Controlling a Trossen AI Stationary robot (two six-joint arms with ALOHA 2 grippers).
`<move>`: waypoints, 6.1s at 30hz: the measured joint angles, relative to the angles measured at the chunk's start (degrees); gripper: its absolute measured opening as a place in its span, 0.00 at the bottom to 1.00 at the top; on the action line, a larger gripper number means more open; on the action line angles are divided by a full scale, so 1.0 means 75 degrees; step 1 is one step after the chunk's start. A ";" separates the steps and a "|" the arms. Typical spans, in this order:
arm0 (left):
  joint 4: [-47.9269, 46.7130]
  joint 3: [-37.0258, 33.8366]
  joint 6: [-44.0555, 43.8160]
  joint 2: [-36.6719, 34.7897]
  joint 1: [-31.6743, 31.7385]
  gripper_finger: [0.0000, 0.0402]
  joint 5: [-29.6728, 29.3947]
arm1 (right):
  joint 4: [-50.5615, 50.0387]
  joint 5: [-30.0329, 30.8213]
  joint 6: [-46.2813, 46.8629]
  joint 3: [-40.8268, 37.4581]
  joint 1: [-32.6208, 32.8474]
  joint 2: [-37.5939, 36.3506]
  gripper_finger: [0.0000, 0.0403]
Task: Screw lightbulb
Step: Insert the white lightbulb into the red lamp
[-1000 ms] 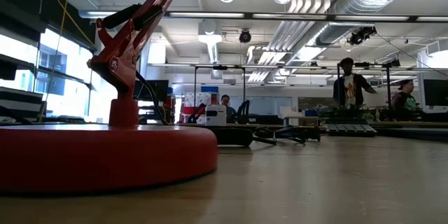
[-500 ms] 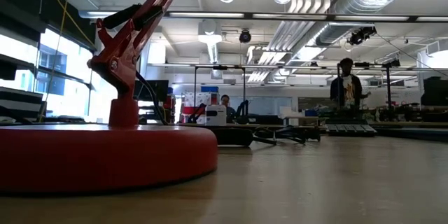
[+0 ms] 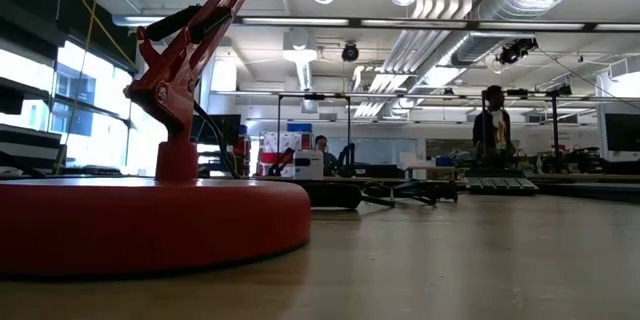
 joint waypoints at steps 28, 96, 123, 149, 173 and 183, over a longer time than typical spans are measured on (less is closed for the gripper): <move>0.1429 0.0000 0.0038 -0.0023 0.0403 0.00 -0.0128 | 0.3002 -0.0318 -0.3421 -0.0003 0.0524 0.1230 0.71; 0.1426 0.0000 0.0172 -0.0026 0.0452 0.00 -0.0119 | 0.4908 -0.0902 -0.3990 -0.0009 0.0542 0.1977 0.58; 0.1371 0.0000 0.1837 -0.0029 0.0452 0.00 -0.0140 | 0.4841 -0.0216 0.3709 -0.0009 0.0571 0.1974 0.57; 0.1368 0.0006 0.5086 -0.0029 0.0443 0.00 -0.0105 | 0.4828 -0.0771 1.4101 -0.0003 0.0352 0.1951 0.56; 0.1345 0.0003 0.3896 -0.0026 0.0233 0.00 -0.0134 | 0.4435 -0.2581 1.6800 0.0006 -0.0081 0.1951 0.57; 0.1162 0.0003 0.3674 -0.0023 0.0239 0.00 -0.0131 | 0.4084 -0.3169 1.7139 0.0012 -0.0411 0.1954 0.69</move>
